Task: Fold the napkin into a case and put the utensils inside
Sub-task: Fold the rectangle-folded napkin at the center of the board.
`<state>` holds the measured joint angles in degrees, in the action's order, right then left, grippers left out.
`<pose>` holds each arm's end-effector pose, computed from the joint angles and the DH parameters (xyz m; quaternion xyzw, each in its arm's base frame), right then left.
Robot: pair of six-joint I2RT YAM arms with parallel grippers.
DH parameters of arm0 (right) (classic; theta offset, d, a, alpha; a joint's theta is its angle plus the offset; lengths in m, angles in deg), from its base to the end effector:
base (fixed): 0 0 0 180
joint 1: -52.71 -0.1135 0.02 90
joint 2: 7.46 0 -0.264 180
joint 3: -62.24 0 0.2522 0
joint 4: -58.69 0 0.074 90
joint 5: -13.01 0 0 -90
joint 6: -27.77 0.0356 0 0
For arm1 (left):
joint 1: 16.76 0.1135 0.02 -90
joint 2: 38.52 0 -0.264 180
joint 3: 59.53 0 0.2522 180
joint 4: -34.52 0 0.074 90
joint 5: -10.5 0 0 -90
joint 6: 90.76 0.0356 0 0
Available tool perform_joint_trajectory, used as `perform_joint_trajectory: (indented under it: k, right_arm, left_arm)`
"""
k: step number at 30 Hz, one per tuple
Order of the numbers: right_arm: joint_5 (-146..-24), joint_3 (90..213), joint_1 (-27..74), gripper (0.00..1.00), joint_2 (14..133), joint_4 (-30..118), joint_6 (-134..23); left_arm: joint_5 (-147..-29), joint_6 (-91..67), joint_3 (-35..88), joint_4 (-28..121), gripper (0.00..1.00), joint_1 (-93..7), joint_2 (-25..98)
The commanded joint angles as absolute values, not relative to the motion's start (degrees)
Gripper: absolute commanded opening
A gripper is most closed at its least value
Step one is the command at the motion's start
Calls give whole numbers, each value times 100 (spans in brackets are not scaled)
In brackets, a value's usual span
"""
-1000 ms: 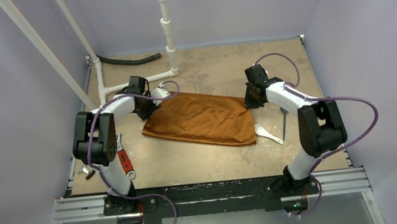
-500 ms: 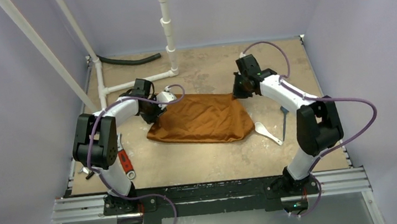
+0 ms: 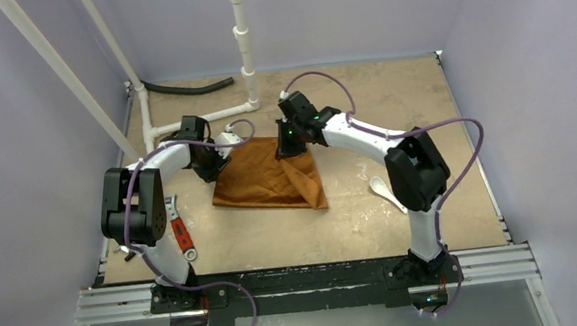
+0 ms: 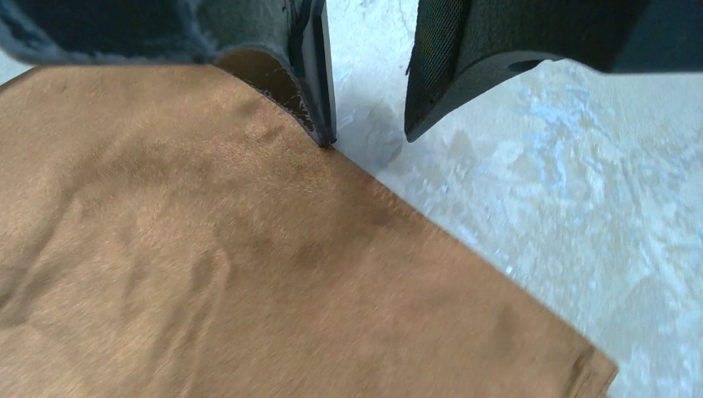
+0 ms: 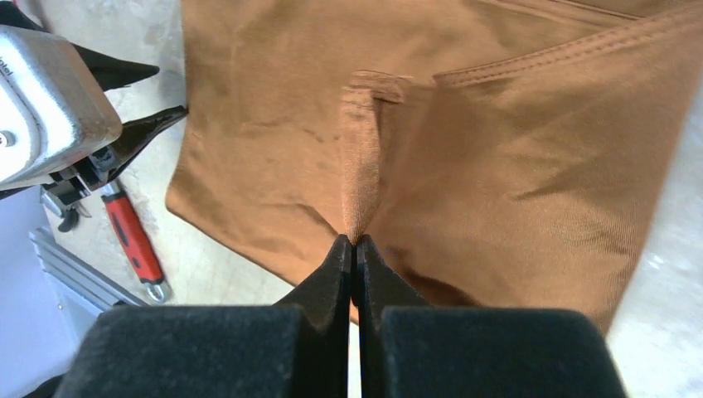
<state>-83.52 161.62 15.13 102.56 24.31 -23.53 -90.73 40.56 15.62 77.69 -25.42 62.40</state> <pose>0.3427 0.2688 0.2376 -0.0128 0.9226 0.2772 0.2679 0.3314 -0.0575 0.1614 0.4296 0.8793 -0.0412 0.2016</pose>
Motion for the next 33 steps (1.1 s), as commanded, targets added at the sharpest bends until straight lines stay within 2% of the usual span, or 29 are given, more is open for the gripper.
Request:
perform_joint_trajectory:
  k: [1,8,18,33]
  right_arm:
    - [-8608,16864,1326,0,10532,2483,-2085]
    - [-8711,17538,1170,0,11178,2586,-1898]
    - [-8690,18285,1101,0,11954,3205,-1012]
    - [-9001,19177,852,0,13026,3910,-221]
  left_arm:
    - [-9175,4094,1441,8070,37,-2290,6001]
    - [-9545,4163,1474,8149,38,-1889,6169]
    - [-9794,4222,1415,8121,38,-1812,6137]
    - [-9470,4048,1674,7647,37,-1811,6331]
